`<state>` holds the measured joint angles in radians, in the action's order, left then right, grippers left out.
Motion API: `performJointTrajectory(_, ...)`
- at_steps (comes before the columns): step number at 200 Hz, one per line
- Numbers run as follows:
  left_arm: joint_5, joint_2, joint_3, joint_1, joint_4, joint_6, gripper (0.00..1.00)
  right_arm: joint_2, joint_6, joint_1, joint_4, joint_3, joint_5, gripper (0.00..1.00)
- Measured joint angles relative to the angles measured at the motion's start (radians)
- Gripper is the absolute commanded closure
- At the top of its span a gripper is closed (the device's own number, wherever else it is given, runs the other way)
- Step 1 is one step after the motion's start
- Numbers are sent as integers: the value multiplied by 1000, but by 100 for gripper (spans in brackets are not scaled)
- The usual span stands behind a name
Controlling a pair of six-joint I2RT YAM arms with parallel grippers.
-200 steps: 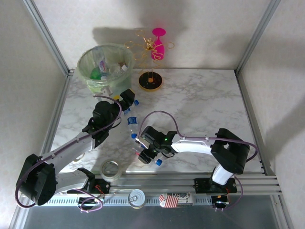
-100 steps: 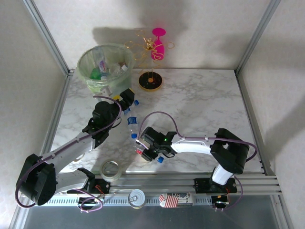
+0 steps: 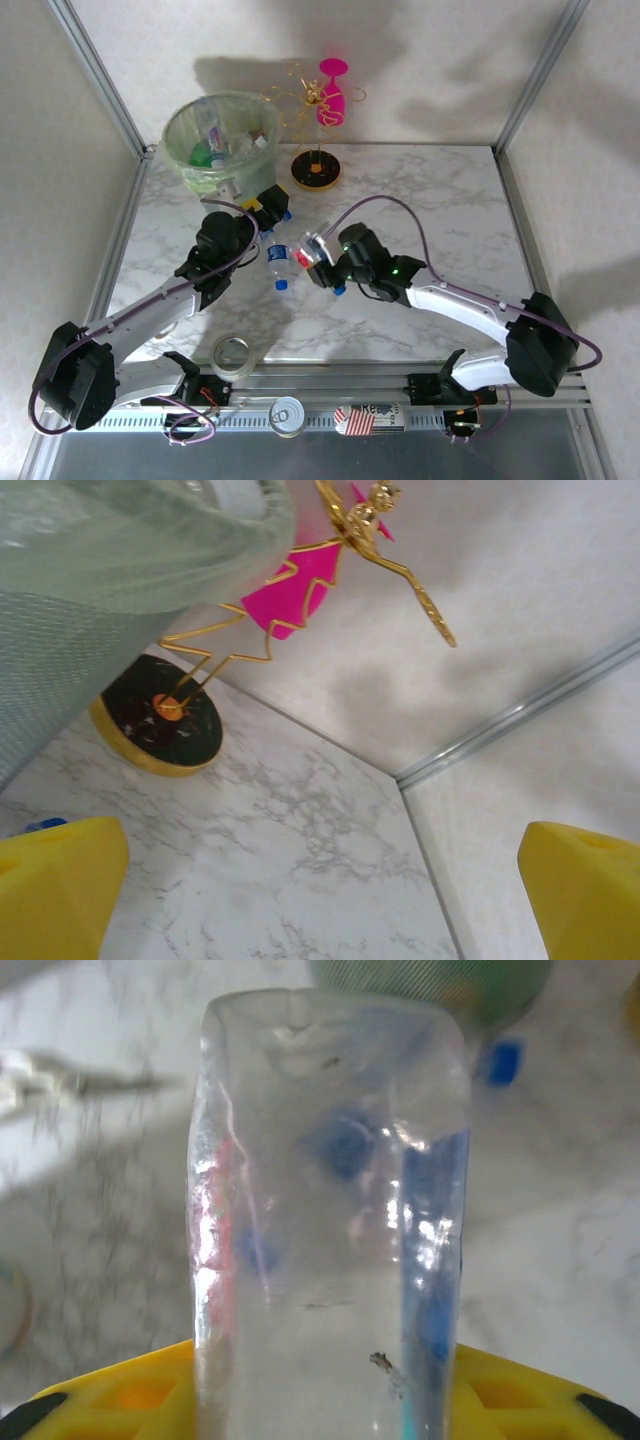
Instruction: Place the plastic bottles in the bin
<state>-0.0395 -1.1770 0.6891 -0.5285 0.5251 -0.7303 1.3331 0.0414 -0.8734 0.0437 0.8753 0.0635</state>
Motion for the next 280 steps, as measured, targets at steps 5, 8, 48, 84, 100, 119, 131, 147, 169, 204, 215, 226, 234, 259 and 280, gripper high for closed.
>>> performJointTrajectory(5,1,-1,4,-5,0,0,0,-6,5,13,-26,-1,-3,55)
performJointTrajectory(8,3,-2,7,-9,2,0,0,-8,8,19,-42,-1,-5,55)
performJointTrajectory(48,24,-17,22,-53,22,-16,0,-12,30,49,-233,-23,-47,56)
performJointTrajectory(84,55,-50,22,-83,43,-53,1,-3,23,51,-355,-29,-69,57)
performJointTrajectory(100,69,-64,22,-93,69,-72,0,3,22,51,-381,-29,-66,57)
performJointTrajectory(119,90,-82,24,-109,89,-87,1,10,22,51,-416,-31,-59,57)
performJointTrajectory(131,104,-98,32,-119,94,-90,2,10,23,51,-431,-31,-51,57)
performJointTrajectory(147,120,-124,52,-130,93,-90,4,10,23,51,-458,-37,-38,57)
performJointTrajectory(169,133,-149,74,-140,92,-89,8,10,22,51,-483,-51,-32,57)
performJointTrajectory(204,148,-174,88,-147,91,-86,21,10,22,53,-497,-64,-18,57)
performJointTrajectory(215,150,-177,92,-149,90,-79,28,10,22,53,-496,-64,-18,57)
performJointTrajectory(226,151,-179,96,-150,89,-75,34,8,21,55,-497,-65,-18,57)
performJointTrajectory(234,152,-179,99,-150,83,-70,37,7,15,57,-497,-66,-15,56)
performJointTrajectory(259,159,-179,102,-150,72,-58,43,2,4,61,-497,-75,-8,46)
performJointTrajectory(280,154,-178,102,-150,70,-53,45,-7,13,70,-496,-80,-19,31)
